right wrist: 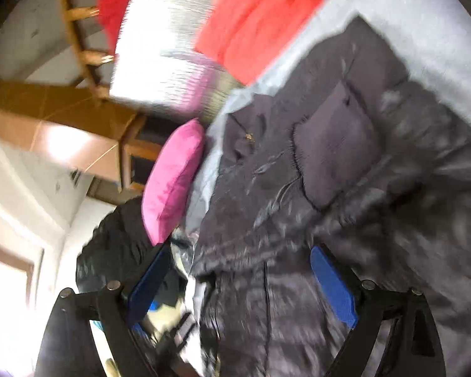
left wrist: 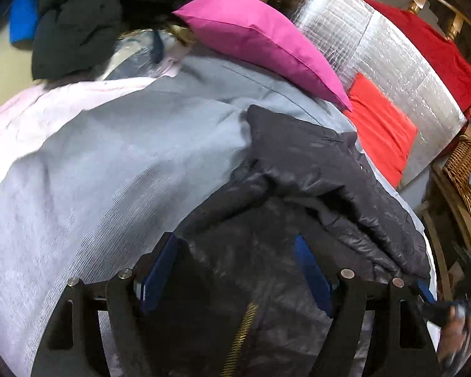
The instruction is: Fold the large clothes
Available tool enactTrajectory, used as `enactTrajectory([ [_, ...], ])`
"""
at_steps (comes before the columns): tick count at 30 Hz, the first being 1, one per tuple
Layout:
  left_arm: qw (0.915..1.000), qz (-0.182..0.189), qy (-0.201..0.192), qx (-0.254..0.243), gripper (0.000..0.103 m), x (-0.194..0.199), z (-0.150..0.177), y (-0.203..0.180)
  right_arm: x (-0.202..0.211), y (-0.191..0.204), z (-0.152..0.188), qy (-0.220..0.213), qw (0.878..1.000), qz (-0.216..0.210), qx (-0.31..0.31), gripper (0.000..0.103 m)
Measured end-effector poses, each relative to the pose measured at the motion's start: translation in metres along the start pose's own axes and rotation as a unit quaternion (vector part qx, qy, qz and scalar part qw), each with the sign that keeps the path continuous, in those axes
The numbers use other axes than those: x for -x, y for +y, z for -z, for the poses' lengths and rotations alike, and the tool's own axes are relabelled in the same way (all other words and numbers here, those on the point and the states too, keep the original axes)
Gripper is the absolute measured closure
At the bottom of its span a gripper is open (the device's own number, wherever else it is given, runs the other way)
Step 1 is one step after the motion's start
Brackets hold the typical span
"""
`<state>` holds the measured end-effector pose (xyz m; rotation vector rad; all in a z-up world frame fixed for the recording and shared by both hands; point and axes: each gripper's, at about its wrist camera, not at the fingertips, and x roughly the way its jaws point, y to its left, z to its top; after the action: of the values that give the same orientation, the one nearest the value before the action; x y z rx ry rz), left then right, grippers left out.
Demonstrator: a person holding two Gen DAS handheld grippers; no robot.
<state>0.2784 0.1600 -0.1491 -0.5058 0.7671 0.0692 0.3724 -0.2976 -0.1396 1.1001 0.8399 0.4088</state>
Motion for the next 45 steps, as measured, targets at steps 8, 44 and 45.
enactTrajectory([
  [8,0.9994,0.031,-0.008,0.013,0.025,0.003,0.008,0.015,-0.040,-0.017,-0.023,-0.037,0.995,0.070,-0.062,0.020],
  [44,0.9919,0.042,0.108,-0.053,0.024,-0.121,-0.140,-0.037,-0.060,0.100,-0.010,-0.009,0.958,0.131,0.254,0.025],
  [45,0.9907,0.039,0.118,-0.056,0.024,-0.134,-0.144,-0.040,-0.078,0.097,-0.011,0.012,0.956,0.133,0.262,0.025],
])
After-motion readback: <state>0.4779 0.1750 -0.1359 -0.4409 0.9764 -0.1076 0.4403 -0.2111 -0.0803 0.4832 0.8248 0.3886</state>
